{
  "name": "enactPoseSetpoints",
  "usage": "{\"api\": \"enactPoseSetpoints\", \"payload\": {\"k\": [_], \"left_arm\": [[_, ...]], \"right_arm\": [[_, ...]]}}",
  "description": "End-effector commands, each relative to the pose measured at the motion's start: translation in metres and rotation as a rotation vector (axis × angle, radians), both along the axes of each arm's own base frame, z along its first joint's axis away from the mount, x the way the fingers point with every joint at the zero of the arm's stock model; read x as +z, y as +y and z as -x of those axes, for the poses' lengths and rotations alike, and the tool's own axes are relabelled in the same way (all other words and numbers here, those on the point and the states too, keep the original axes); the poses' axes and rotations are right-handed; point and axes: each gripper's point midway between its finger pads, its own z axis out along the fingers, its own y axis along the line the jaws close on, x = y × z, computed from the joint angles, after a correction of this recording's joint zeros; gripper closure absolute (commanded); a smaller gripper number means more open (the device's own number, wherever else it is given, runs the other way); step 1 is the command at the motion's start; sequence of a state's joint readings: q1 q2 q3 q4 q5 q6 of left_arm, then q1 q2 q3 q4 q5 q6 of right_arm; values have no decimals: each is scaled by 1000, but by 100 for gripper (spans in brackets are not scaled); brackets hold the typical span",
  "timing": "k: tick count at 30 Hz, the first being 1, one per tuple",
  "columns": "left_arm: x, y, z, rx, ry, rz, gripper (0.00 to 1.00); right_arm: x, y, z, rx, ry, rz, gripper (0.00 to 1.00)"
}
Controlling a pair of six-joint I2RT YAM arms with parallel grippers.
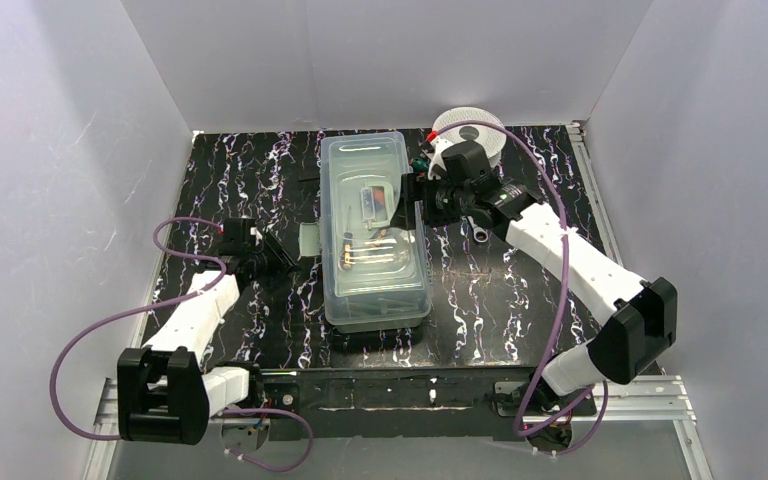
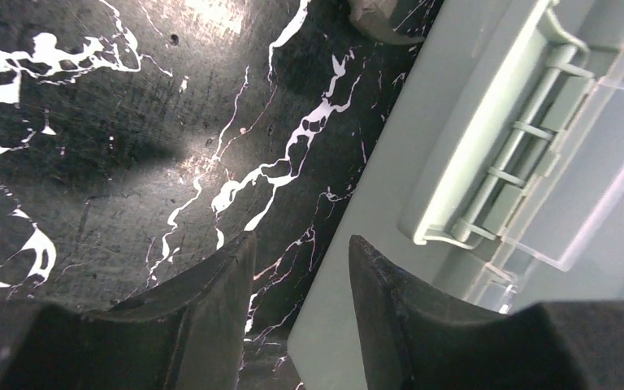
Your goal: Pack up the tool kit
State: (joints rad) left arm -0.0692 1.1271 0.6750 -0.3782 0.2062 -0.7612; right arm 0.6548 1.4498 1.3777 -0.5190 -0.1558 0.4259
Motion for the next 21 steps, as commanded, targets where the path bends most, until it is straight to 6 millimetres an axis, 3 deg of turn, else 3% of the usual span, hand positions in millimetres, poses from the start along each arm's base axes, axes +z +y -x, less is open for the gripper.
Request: {"api": "enactPoseSetpoints", "payload": {"k": [1, 7, 13, 17, 21], "left_arm": [[-4, -10, -6, -17, -25, 66, 56], [-21, -29, -3, -24, 7, 159, 59], [-26, -51, 0, -66, -3, 176, 59], [-28, -55, -1, -80, -5, 186, 58], [-24, -50, -5, -80, -17, 152, 58]], "right_arm": [[-11, -6, -8, -3, -7, 31, 13], [-30, -45, -16, -67, 59, 78, 14], [-25, -83, -16, -156, 43, 96, 15], [-16, -87, -13, -158, 18, 90, 15], [2, -77, -8, -110, -15, 21, 15]]}}
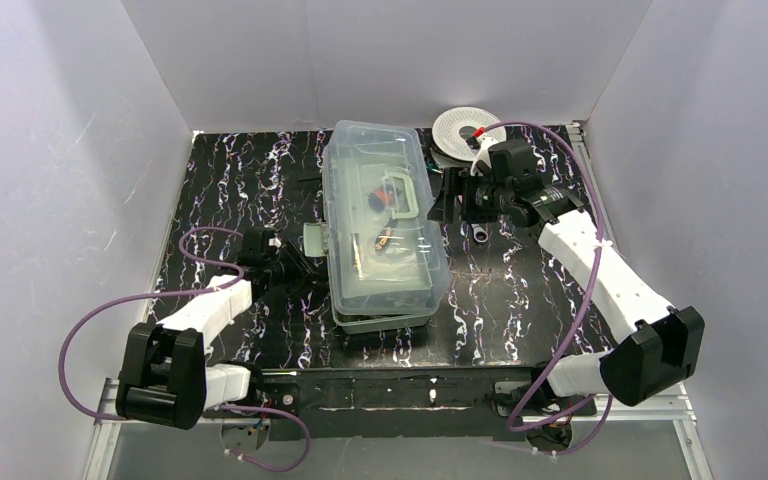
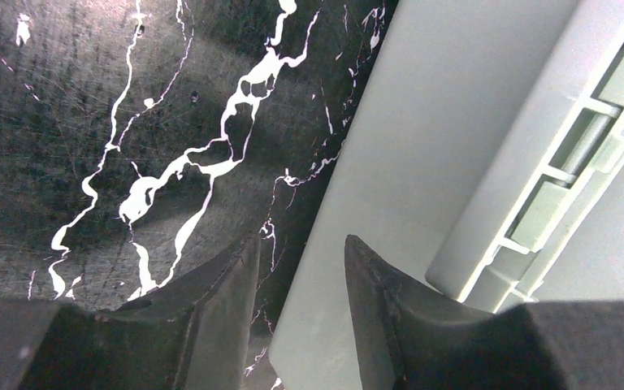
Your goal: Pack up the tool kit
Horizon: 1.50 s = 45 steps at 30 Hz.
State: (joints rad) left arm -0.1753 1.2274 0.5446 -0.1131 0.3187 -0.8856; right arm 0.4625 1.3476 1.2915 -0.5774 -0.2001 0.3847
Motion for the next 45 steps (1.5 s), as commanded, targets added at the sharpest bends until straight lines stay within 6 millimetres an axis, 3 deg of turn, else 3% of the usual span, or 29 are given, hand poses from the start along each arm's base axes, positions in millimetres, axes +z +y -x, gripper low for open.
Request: {"api": "enactPoseSetpoints", "payload": {"k": [1, 8, 17, 23, 29, 31, 35, 37, 41, 45], "left_arm": [[7, 2, -9, -1, -38, -14, 58], [7, 15, -10, 41, -48, -5, 58], [-5, 23, -8, 110, -6, 100, 58], [-11, 14, -25, 140, -12, 229, 59], [-7, -4, -59, 159, -54, 416, 64], [0, -12, -71, 154, -88, 479, 66], [6, -15, -80, 151, -127, 510, 69], [9, -16, -82, 145, -140, 504, 70], [26, -19, -89, 129, -199, 551, 72], [73, -26, -98, 131, -307, 779, 72]], "right_arm": [[13, -3, 8, 36, -49, -12, 15], [30, 8, 13, 89, -48, -73, 16], [41, 6, 10, 51, -91, -97, 18], [32, 14, 4, 43, -76, -137, 20], [9, 26, -4, 21, 17, -179, 24], [-1, 20, -11, -58, 44, -161, 32], [-23, 3, -22, -179, 43, -98, 77], [-37, -4, -26, -219, 50, -57, 95], [-72, -4, -30, -213, 112, 6, 99], [-120, 36, -22, -38, 273, -64, 99]]}}
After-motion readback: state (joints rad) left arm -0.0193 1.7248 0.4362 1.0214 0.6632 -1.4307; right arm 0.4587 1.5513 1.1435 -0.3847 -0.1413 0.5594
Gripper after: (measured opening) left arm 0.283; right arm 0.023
